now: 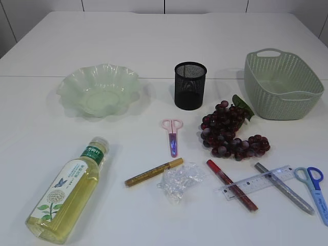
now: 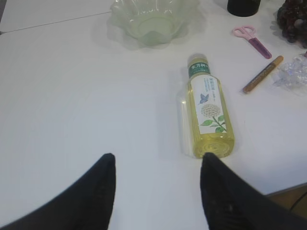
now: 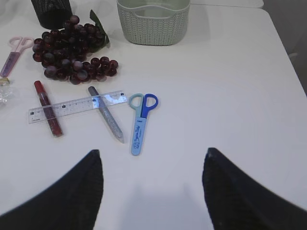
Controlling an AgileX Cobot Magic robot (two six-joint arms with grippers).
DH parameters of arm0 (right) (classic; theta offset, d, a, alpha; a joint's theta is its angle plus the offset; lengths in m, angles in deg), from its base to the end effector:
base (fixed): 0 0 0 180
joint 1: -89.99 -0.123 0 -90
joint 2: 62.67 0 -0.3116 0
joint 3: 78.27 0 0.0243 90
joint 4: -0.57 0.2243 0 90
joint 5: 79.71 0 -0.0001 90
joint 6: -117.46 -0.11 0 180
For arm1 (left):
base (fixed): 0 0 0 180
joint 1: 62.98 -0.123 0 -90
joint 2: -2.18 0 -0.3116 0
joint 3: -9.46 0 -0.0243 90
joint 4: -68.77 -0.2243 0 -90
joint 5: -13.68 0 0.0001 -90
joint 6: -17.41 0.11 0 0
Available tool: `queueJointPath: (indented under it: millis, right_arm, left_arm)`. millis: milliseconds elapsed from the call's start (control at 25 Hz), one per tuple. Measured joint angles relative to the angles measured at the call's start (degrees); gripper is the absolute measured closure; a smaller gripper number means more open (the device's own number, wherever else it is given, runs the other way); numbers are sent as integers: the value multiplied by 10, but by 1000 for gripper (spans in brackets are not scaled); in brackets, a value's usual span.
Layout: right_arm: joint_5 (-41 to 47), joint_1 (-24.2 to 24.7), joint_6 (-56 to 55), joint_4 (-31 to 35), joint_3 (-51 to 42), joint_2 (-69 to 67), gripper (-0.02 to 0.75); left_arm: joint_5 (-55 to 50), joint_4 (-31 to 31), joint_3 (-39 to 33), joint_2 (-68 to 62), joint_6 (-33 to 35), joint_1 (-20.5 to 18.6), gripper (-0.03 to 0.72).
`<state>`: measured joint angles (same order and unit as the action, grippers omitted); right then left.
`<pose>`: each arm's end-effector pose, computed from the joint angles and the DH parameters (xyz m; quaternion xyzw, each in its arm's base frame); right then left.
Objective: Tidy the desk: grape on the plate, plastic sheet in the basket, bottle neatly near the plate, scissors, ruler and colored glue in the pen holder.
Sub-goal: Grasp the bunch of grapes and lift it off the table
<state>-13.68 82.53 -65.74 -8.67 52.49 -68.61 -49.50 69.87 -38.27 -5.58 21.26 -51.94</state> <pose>-0.0439 -0.0220 0.2473 -0.0247 0.8681 -0.0344 0.4946 -0.0408 0.0060 0.2593 0.1121 0.8528 -0.0415 0.5084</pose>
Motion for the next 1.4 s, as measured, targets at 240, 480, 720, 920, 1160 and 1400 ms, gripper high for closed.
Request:
queueJointPath:
  millis: [240, 480, 720, 920, 1160, 1400]
  right_arm:
    - [0, 0, 0, 0, 0, 0, 226]
    - [0, 0, 1, 0, 0, 0, 226]
    - [0, 0, 1, 0, 0, 0, 226]
    - [0, 0, 1, 0, 0, 0, 226]
    - [0, 0, 1, 0, 0, 0, 226]
    - [0, 0, -6, 12, 0, 0, 226]
  left_arm:
    - [0, 0, 0, 0, 0, 0, 277]
    - [0, 0, 0, 0, 0, 0, 277]
    - [0, 0, 0, 0, 0, 0, 284]
    - [1, 0, 6, 0, 0, 0, 284]
    - [29, 3, 62, -5, 0, 0, 284]
    - [28, 39, 129, -79, 0, 0, 283]
